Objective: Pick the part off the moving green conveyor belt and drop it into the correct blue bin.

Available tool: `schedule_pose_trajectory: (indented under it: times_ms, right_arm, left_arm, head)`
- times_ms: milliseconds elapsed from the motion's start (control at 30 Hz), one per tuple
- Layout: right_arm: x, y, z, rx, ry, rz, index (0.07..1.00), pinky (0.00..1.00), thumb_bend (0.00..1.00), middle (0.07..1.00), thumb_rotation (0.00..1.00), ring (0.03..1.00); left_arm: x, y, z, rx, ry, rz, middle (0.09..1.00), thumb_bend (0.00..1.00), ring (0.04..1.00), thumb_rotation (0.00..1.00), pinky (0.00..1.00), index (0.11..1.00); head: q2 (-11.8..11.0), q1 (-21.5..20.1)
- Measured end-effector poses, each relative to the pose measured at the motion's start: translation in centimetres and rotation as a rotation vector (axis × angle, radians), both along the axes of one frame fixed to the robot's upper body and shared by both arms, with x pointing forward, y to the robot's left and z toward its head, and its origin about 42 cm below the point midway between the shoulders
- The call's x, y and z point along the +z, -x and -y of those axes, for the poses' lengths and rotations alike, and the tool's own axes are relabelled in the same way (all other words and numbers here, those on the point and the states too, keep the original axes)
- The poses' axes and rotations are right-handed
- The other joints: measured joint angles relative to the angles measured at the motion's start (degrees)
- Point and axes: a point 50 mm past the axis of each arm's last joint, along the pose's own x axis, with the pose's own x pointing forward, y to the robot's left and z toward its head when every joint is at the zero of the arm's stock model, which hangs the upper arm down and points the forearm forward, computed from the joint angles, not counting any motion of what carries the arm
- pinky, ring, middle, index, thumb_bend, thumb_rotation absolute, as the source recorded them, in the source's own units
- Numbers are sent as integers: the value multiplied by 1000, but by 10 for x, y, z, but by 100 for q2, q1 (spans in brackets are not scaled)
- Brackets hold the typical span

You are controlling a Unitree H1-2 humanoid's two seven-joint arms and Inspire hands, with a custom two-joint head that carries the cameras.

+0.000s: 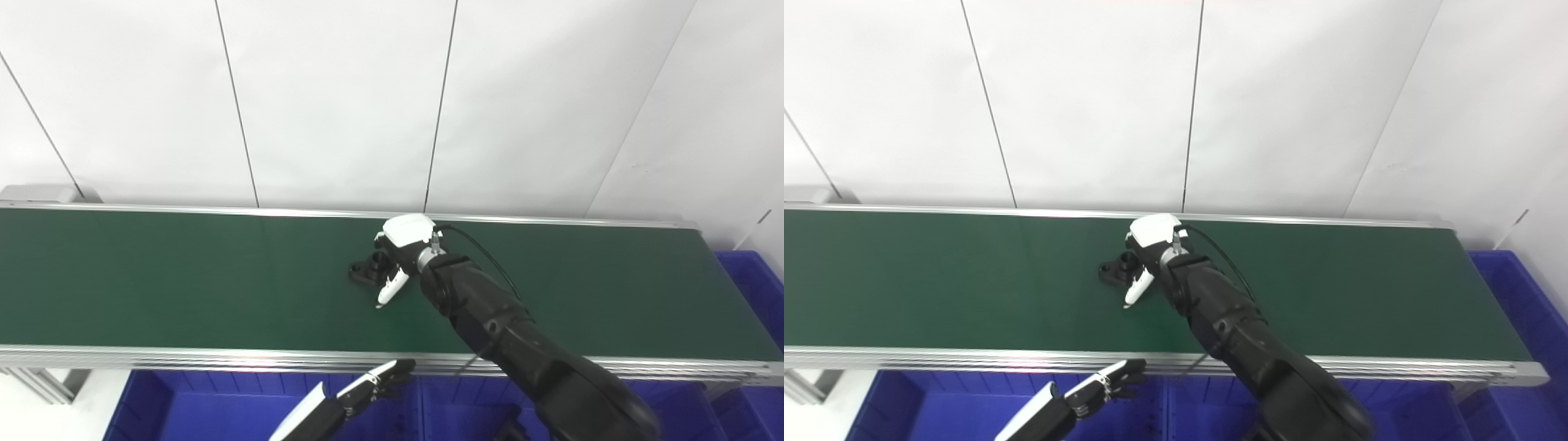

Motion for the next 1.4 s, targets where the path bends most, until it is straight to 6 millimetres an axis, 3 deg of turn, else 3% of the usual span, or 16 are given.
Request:
schedule_pose_trajectory:
  times_ms: [33, 67, 100, 200, 267, 333, 433, 467, 567, 967, 1033, 1200, 1300, 1400]
  right_arm:
    - [-1, -1, -1, -3, 1, 6, 750, 372, 815, 569, 258, 465]
    - [-1, -2, -2, -5, 2, 13, 721, 322, 760, 521, 190, 402]
    - [-2, -4, -1, -8, 1, 15, 669, 273, 632, 490, 62, 340]
    - [-4, -6, -6, 16, -1, 13, 660, 256, 579, 477, 10, 321]
    - [-3, -4, -20, 55, 0, 16, 716, 214, 571, 471, 2, 273]
    - [-3, 0, -33, 95, 13, 22, 711, 173, 570, 469, 0, 229]
    - [-5, -1, -31, 103, 49, 23, 665, 166, 572, 468, 0, 229]
    - [-5, -1, -30, 105, 55, 24, 561, 191, 549, 471, 1, 260]
    - [-6, -1, -28, 108, 71, 22, 498, 234, 534, 475, 3, 314]
    - [0, -7, -7, 81, 69, -36, 492, 286, 531, 481, 0, 375]
    - [0, -7, -5, 77, 61, -44, 522, 311, 527, 447, 0, 402]
    - [0, -6, 6, 61, 19, -53, 519, 300, 527, 439, 0, 392]
    - [1, -6, 12, 53, 4, -59, 503, 228, 529, 438, 0, 310]
    - [0, -4, 18, 39, -33, -72, 488, 208, 530, 456, 0, 290]
  left_arm:
    - [0, 1, -1, 2, 0, -4, 940, 568, 900, 531, 847, 916]
    - [1, 1, -2, 2, 0, -2, 940, 569, 900, 532, 847, 916]
    - [2, 3, -3, 1, -1, 0, 940, 573, 901, 534, 849, 916]
    - [5, 6, -6, -1, -7, 8, 940, 576, 902, 538, 847, 917]
    - [5, 7, -8, -2, -13, 2, 942, 571, 906, 535, 850, 920]
    - [5, 7, -9, -1, -11, -3, 939, 575, 903, 537, 847, 917]
    - [5, 6, -9, 4, -6, -4, 937, 580, 901, 540, 847, 913]
    - [5, 6, -9, 4, 0, -6, 937, 582, 902, 543, 850, 914]
    - [6, 6, -10, 6, 1, -6, 937, 582, 903, 544, 852, 913]
    - [8, 1, -12, 18, 3, 5, 931, 591, 900, 568, 848, 909]
    - [8, 0, -13, 22, 3, 6, 930, 592, 900, 570, 850, 908]
    - [8, -1, -13, 27, 5, 5, 930, 592, 902, 567, 852, 908]
    - [8, -1, -14, 28, 6, 7, 930, 581, 899, 563, 846, 908]
    - [9, -2, -14, 27, 8, 15, 930, 577, 898, 564, 844, 908]
  head:
    - [17, 0]
    - [18, 0]
    - [35, 9]
    - [70, 18]
    - [88, 9]
    - [88, 0]
    - [97, -9]
    - [105, -17]
    - [114, -26]
    - [106, -44]
    - [106, -53]
    - [114, -70]
    - [114, -88]
    - [132, -88]
